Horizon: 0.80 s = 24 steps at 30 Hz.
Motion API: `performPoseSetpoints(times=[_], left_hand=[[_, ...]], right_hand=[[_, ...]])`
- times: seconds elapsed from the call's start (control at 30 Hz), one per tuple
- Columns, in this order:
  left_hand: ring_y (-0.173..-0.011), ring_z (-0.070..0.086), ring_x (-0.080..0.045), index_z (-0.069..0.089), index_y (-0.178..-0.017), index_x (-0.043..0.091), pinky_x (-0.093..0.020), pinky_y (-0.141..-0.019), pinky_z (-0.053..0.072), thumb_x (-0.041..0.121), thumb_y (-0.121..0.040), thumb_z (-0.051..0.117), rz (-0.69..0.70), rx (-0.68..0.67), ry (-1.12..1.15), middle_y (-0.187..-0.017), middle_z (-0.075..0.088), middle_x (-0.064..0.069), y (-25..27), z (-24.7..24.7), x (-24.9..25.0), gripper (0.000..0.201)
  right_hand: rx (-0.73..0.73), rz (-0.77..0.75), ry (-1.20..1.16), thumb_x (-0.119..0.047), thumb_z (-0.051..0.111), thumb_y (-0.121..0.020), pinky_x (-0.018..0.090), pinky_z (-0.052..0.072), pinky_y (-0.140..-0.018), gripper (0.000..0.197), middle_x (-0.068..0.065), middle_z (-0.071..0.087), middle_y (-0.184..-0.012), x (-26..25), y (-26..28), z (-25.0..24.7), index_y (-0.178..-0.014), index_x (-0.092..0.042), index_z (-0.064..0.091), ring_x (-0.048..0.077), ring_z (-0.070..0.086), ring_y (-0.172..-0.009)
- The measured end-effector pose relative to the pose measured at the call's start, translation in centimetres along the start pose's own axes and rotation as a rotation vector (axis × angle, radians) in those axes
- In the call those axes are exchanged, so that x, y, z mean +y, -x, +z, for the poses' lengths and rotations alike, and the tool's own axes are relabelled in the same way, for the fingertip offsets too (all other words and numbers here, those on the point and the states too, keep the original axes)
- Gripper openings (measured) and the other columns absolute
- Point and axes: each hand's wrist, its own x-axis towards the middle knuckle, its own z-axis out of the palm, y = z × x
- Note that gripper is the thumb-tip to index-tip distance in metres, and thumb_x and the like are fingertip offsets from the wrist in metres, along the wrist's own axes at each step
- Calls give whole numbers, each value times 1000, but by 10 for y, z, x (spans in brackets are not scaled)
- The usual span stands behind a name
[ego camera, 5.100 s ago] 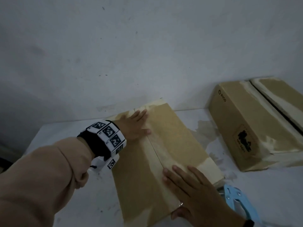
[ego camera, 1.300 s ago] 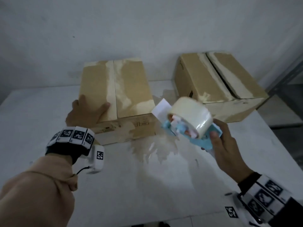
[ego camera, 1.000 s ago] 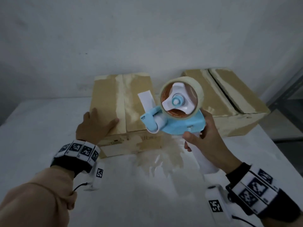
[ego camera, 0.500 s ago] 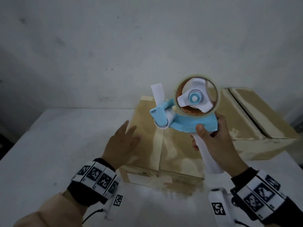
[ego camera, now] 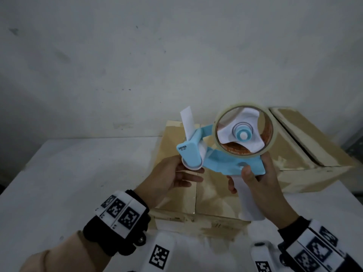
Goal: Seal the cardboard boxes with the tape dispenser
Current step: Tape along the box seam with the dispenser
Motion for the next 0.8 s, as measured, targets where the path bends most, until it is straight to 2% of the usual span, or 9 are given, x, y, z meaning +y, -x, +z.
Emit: performPoseSetpoints(times=[0.1,0.23,0.3,0.4,0.47,0.6,0.67,0.7,0.8], left_hand=[[-66,71,-11,62,-93,11,-17,-53,52,28,-99,25,-50,-50,179,-74,74,-2,5,-2,4,42],[-63,71,-11,63,-92,8,-16,-50,53,33,-97,33,-95,-59,335,-72,74,-6,8,0,10,40],[-60,70,-9,62,-91,7,-15,-47,52,24,-98,36,-121,-52,373,-70,73,-5,9,3,10,31],[-57,69,-6,62,-88,6,-13,-44,51,12,-96,41,-157,-49,423,-69,73,-5,12,7,8,24],[-54,68,-5,63,-84,5,-12,-43,50,10,-95,43,-171,-39,460,-66,72,-4,15,9,7,23],[-56,69,-9,63,-87,3,-16,-42,51,16,-96,36,-221,-35,525,-70,73,-8,18,10,6,31],[-60,70,-13,63,-91,2,-19,-45,53,19,-96,30,-249,-44,565,-74,73,-11,20,7,5,38],[-61,71,-15,66,-90,1,-20,-46,53,22,-95,28,-258,-60,578,-76,73,-12,22,5,5,43],[-64,71,-18,75,-76,0,-21,-50,54,36,-92,23,-272,-127,569,-81,73,-15,25,0,4,65]], right_hand=[[-19,-26,10,-71,60,-68,22,51,-74,84,-5,63,-102,-2,2,3,-119,-7,42,13,62,-92],[-45,-32,-49,-69,60,-70,22,52,-65,81,-10,66,-96,-10,6,6,-117,-6,41,6,64,-79],[-20,-29,-74,-70,61,-68,25,52,-61,92,1,65,-93,-14,8,7,-118,4,39,13,64,-74],[-17,13,-155,-64,67,-68,33,48,-50,92,21,57,-81,-13,11,7,-115,10,35,28,56,-54],[-5,52,-171,-63,68,-68,40,47,-56,91,23,56,-88,-10,11,6,-118,6,37,29,55,-60],[7,92,-120,-66,64,-69,54,46,-71,90,26,55,-104,-5,13,1,-123,0,39,32,53,-87],[-6,85,-94,-66,63,-70,60,44,-72,89,26,54,-104,-5,13,1,-123,0,39,33,53,-88],[-4,79,-89,-66,63,-71,60,46,-69,88,27,55,-100,-5,13,1,-122,1,39,34,55,-84],[-34,60,-159,-63,64,-72,43,48,-53,88,24,55,-81,-10,13,3,-119,7,36,34,54,-58]])
